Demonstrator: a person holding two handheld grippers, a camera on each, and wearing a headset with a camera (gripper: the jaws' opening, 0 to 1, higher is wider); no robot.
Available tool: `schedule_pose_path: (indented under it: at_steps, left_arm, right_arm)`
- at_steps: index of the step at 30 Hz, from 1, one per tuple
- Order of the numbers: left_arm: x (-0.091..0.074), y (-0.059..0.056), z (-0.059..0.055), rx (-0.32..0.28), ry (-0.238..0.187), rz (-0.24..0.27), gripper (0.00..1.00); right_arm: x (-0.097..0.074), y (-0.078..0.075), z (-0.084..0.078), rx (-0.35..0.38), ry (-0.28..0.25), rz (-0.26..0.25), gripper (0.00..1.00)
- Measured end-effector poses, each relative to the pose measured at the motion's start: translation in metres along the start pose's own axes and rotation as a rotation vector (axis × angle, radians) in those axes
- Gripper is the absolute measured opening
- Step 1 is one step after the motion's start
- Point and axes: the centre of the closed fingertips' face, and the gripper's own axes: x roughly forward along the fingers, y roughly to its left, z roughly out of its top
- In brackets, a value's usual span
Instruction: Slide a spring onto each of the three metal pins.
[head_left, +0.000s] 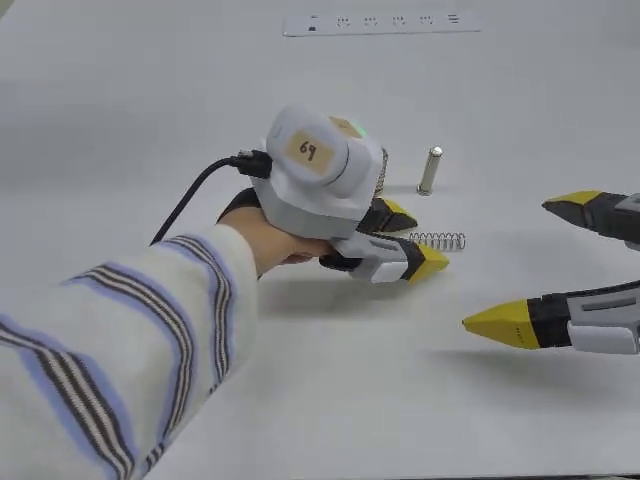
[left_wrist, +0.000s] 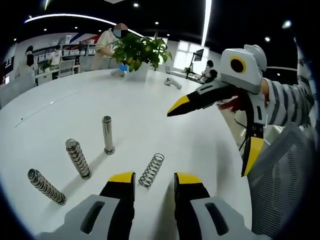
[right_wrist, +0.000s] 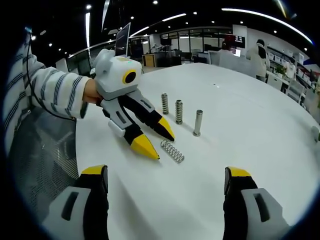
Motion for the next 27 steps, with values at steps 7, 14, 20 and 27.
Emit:
schedule_pose_path:
  at_steps: [7,14,20,27]
  left_arm:
    - [0.0000,-0.0032,-0.0018,0.046,0.025,0.006,0.11]
    - [-0.0008,0.0003,-0.0025,0.056,0.023,0.027,0.02]
    - [-0.0011,0.0004,-0.0040,0.074,0.024,0.013,0.02]
    - [-0.0030,0.0039,-0.0052,0.103,0.032,0.012,0.02]
  right_arm:
    - [-0.0018,0.0027,0.0024,0.000,-0.002,0.006,0.91]
    - [-0.0025,0.0049,0.0022,0.000,0.002,0.001,0.92]
    - [-0.0045,0.0044,-0.0001,0.004,0.007,-0.008,0.91]
    - [-0.0052,0.0071,0.0017,0.001,0.004,-0.006,0.90]
